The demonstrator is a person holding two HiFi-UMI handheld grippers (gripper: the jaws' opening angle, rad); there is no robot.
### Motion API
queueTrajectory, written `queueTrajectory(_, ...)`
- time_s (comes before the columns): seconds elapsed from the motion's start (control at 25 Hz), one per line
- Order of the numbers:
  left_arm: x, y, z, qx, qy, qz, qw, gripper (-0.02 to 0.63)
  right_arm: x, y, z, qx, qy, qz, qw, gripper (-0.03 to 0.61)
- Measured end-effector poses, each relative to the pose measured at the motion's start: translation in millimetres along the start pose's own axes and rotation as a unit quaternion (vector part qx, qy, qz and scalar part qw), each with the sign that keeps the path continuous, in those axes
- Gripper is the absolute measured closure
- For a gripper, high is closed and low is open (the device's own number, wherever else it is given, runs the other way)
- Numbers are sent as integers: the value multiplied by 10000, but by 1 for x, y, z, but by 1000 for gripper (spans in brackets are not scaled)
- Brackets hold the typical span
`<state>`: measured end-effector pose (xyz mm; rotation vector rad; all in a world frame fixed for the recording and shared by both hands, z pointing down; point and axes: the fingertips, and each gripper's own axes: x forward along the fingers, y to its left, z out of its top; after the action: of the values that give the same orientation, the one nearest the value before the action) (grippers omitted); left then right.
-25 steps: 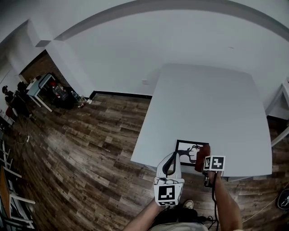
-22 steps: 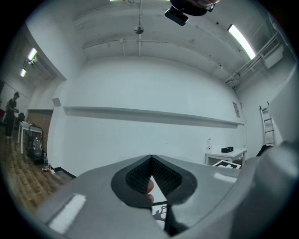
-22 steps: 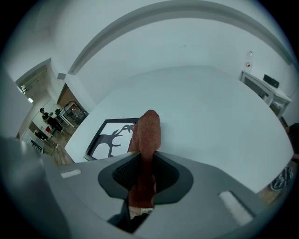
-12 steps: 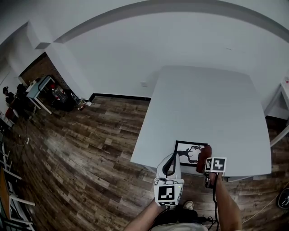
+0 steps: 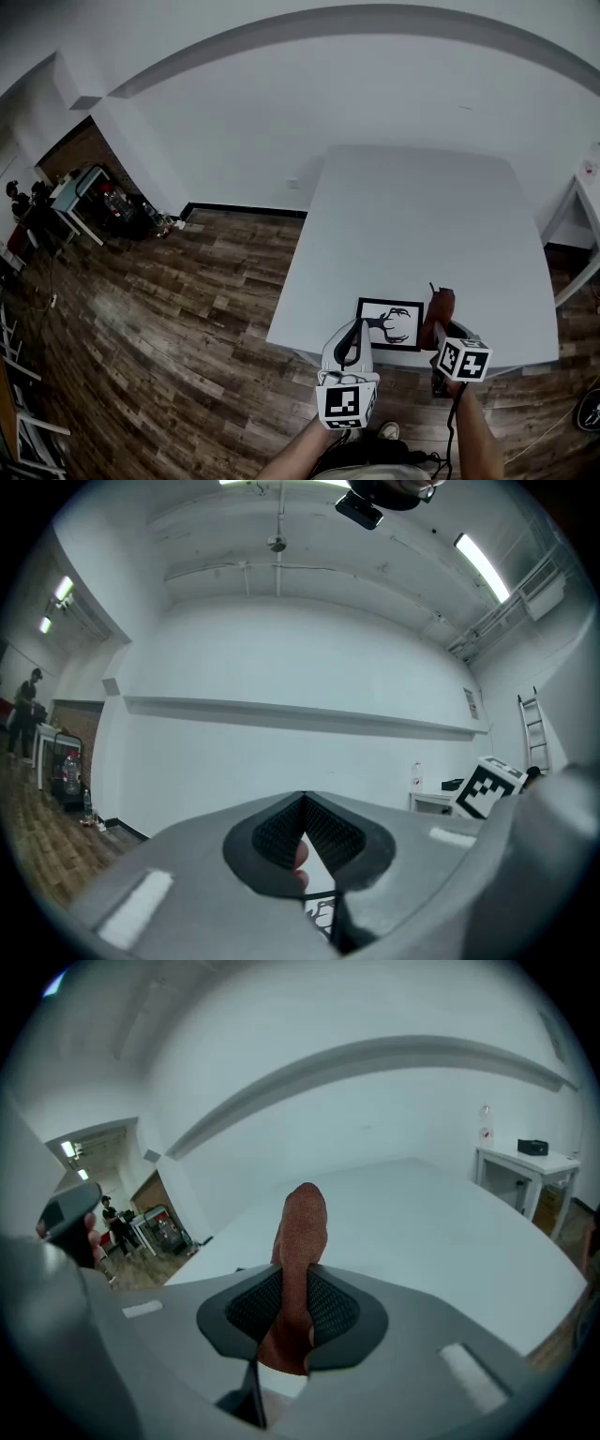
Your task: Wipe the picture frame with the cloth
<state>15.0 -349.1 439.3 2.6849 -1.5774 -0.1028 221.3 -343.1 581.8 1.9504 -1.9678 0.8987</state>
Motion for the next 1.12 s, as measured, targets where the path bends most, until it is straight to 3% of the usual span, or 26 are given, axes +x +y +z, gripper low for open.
queueTrajectory(0.16, -2, -1, 10, -2, -66, 3, 10000, 614, -49, 26, 54, -511, -1391, 84, 9889, 480)
queueTrajectory(0.32, -3, -5, 20, -57, -135, -46, 9999, 614, -97, 53, 86, -1229, -2561, 55, 9588, 480)
queueTrajectory(0.48, -5, -10, 28, 15, -264, -61, 9996, 614, -130, 69, 90, -1769, -3301, 28, 9272, 481)
queueTrajectory(0.64, -5, -12, 34, -15, -336, -55, 9994, 614, -142, 74, 88, -1903, -3537, 13, 9158, 481)
queueTrajectory(0.84, -7, -11, 33, 112, -157, -50, 9998, 614, -143, 75, 89, -1887, -3564, 46, 9151, 482)
queueTrajectory(1.12, -5, -13, 37, 90, -409, -59, 9991, 614, -141, 73, 90, -1858, -3569, 13, 9155, 483)
